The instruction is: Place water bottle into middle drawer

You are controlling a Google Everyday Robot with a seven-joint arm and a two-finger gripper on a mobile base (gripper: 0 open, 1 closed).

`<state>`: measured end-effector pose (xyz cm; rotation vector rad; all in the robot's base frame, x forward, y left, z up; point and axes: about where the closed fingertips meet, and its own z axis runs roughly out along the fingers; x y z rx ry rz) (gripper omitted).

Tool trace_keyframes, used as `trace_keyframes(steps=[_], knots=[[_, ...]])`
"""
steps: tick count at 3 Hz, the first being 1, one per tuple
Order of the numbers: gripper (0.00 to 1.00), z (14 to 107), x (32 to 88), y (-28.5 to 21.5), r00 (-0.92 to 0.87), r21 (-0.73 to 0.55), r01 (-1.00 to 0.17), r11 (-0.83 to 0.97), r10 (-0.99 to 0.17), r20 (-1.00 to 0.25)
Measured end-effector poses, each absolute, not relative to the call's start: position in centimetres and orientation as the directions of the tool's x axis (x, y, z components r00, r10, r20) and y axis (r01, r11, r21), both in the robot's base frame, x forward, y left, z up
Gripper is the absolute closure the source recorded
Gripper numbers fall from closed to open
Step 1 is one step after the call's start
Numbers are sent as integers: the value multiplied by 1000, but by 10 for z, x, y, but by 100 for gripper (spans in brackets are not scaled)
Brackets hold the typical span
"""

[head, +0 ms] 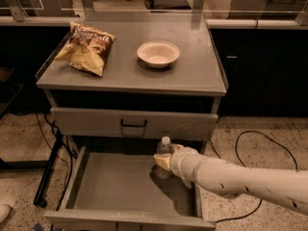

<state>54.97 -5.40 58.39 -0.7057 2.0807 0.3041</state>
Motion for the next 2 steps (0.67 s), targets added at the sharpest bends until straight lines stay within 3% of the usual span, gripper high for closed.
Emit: trace_keyframes(steps=[2], knots=[[100,535,534,-56,-506,3,-559,829,-338,-793]])
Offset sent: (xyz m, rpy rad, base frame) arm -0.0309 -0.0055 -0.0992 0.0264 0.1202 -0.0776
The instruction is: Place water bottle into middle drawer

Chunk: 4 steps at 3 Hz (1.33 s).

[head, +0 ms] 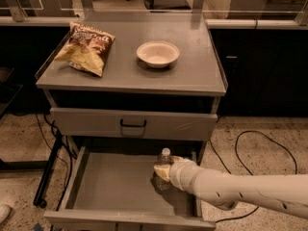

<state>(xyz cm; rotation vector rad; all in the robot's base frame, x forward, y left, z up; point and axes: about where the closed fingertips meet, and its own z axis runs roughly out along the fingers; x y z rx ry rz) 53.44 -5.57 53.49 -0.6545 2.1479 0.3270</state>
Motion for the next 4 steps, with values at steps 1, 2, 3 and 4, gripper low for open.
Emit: trace_keyframes(steps=[1,2,3,4], knots=[[100,505,532,-52,-520,14,-549,836,-328,-789],[100,484,528,-48,-527,31,-541,840,-311,-791],[100,469,526,-46,-531,44,-536,843,-296,-794],[100,458,524,-45,-534,56,-529,847,-281,-797]])
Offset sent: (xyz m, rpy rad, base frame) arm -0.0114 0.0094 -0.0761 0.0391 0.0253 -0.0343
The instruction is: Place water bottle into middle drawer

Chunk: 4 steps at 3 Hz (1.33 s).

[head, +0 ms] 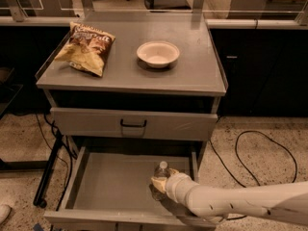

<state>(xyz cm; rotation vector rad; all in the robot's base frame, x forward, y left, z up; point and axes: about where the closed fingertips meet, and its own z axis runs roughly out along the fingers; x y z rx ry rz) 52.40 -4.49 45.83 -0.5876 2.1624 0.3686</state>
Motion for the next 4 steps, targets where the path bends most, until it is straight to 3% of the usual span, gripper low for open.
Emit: trace_keyframes(steps=[4], knots=[[100,441,515,-55,-560,114,-466,877,-193,-806]])
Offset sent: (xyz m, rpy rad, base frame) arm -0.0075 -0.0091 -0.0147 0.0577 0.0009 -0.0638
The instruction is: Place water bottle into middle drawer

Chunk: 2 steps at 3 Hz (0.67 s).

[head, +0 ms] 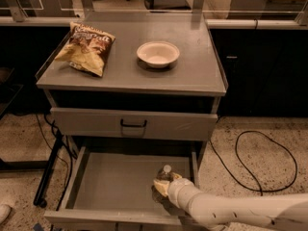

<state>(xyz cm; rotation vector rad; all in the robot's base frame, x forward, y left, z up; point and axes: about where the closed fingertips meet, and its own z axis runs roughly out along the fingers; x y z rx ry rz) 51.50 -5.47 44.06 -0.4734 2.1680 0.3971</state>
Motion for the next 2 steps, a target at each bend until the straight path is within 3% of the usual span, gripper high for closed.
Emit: trace_keyframes(steps=[2], knots=[[100,440,508,-57,-562,109,-469,877,-201,-802]])
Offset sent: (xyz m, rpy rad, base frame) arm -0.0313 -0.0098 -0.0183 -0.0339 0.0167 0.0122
